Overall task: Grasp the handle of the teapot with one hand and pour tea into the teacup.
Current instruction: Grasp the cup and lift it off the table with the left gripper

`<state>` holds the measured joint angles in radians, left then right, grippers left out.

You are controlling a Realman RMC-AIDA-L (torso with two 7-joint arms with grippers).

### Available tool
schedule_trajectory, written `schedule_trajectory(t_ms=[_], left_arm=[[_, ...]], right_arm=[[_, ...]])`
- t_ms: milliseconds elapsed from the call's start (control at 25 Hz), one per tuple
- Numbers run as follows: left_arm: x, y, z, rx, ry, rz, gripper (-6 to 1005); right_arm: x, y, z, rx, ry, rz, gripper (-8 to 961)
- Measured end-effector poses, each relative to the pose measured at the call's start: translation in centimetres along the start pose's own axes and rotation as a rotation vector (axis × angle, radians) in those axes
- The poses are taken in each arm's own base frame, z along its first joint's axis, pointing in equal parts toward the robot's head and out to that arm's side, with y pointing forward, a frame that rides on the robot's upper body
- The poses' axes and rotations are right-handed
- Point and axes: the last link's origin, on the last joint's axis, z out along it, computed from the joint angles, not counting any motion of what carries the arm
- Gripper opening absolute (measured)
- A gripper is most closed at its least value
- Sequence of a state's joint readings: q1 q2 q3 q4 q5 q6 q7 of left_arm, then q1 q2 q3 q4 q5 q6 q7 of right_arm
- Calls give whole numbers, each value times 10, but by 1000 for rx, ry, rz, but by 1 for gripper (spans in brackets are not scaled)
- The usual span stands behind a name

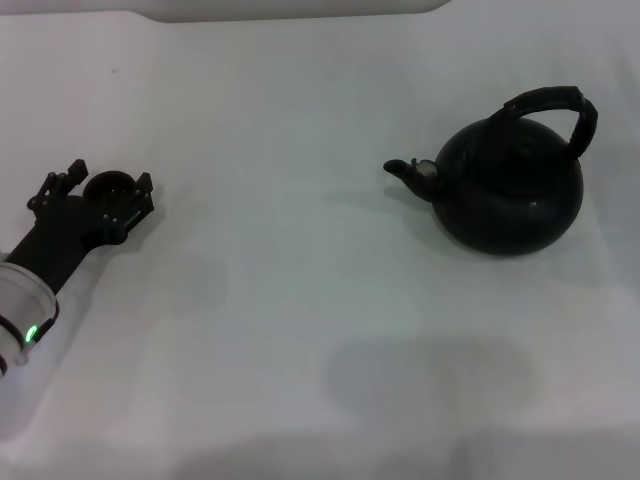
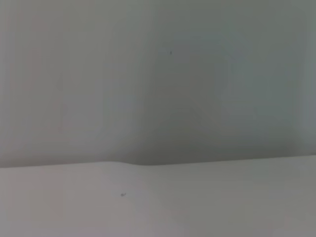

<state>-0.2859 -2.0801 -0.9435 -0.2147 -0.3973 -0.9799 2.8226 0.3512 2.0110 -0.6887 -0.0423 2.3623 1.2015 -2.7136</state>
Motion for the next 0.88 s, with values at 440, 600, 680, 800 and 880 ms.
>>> schedule_trajectory(t_ms=[440, 600, 680, 800, 880], left_arm=[[-1, 1, 2, -1, -15, 3, 889], [-1, 1, 3, -2, -17, 3, 889], [-2, 2, 3, -7, -20, 7, 889], [-3, 3, 3, -15, -31, 15, 889], [-4, 3, 4, -15, -39, 17, 889]], right_arm=[[0, 0, 0, 0, -1, 0, 875], [0, 0, 0, -1, -1, 0, 875], [0, 0, 0, -1, -2, 0, 875], [-1, 0, 1, -1, -4, -2, 876], [-2, 0, 2, -2, -8, -5, 876]])
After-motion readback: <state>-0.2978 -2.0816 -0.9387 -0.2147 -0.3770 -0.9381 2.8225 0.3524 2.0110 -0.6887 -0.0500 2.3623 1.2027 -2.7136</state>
